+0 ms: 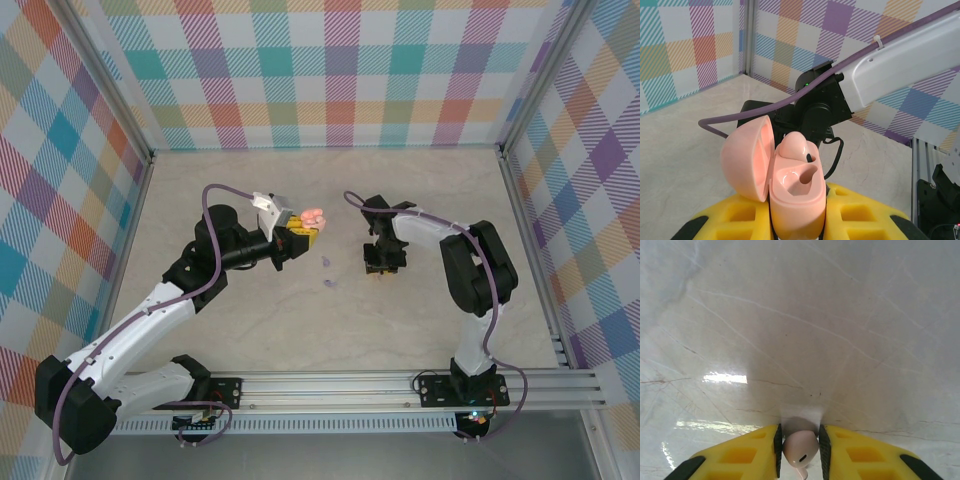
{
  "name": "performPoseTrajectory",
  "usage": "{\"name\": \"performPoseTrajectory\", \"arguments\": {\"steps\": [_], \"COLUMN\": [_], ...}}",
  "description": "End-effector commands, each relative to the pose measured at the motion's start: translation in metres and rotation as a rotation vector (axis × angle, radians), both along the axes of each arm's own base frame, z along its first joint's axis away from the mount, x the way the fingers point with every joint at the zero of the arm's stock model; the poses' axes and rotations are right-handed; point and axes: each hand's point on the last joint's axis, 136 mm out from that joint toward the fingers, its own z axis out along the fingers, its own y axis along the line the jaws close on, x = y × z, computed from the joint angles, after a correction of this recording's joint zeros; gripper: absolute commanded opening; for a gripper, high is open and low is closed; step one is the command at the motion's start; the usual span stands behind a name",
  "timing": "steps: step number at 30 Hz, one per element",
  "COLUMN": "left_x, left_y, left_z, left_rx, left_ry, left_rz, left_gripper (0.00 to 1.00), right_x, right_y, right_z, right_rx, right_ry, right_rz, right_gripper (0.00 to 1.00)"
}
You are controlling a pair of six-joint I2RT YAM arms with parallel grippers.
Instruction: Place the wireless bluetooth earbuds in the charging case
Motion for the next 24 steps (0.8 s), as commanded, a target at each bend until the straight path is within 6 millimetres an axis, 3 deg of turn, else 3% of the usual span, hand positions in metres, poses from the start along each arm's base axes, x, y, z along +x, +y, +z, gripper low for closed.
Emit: {"name": "performPoseTrajectory", "arguments": {"steps": [1, 14, 24], "left_x": [-0.004, 0.003, 0.031], "left_y": [-0.002, -0.003, -0.008], "left_z": [-0.002, -0.009, -0.037], "left_rx": [-0.002, 0.007, 0.027], "left_ry": [0.010, 0.039, 0.140], "left_rz": [-0.008, 0.009, 0.101], "left_gripper": [0.17, 0.17, 0.16], "right_x": [-0.001, 0.010, 0.020], "right_y": [0.002, 0.009, 0.019], "right_z": [-0.012, 0.013, 0.061], "right_rx": [-0.009, 0.118, 0.366], "right_ry": [0.012, -0.098, -0.244], "right_rz": [0.017, -0.030, -0.073], "right_gripper": [0.28, 0.23, 0.22]}}
